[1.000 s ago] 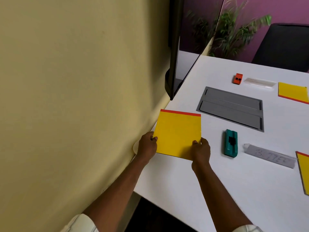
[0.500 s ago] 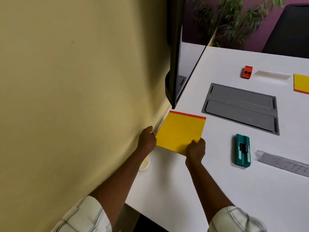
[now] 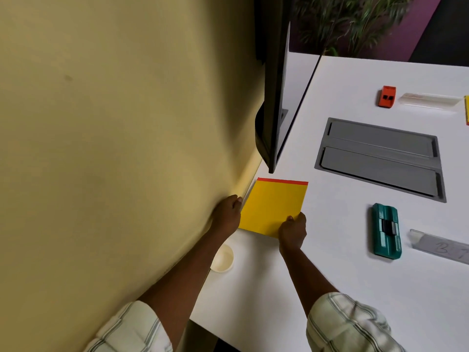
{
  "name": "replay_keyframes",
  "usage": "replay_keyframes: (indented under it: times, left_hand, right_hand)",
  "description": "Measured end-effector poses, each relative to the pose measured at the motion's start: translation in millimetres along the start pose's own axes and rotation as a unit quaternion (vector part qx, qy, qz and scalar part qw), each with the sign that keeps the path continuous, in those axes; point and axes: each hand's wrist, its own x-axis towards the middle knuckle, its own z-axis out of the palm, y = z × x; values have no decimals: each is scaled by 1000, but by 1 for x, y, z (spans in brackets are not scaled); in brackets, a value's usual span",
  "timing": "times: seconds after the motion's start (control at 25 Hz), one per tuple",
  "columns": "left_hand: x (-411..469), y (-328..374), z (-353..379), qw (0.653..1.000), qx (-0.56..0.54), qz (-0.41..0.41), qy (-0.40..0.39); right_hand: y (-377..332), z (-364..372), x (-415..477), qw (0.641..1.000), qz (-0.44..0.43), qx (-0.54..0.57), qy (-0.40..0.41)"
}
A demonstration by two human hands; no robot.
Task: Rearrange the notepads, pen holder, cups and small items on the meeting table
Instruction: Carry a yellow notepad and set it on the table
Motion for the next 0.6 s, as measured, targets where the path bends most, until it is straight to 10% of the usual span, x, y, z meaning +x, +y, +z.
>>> replay_keyframes:
  times: [0.6]
  left_hand:
    - [7, -16, 8, 999, 19, -14, -21]
  right_hand:
    - [31, 26, 8, 995, 37, -84, -45]
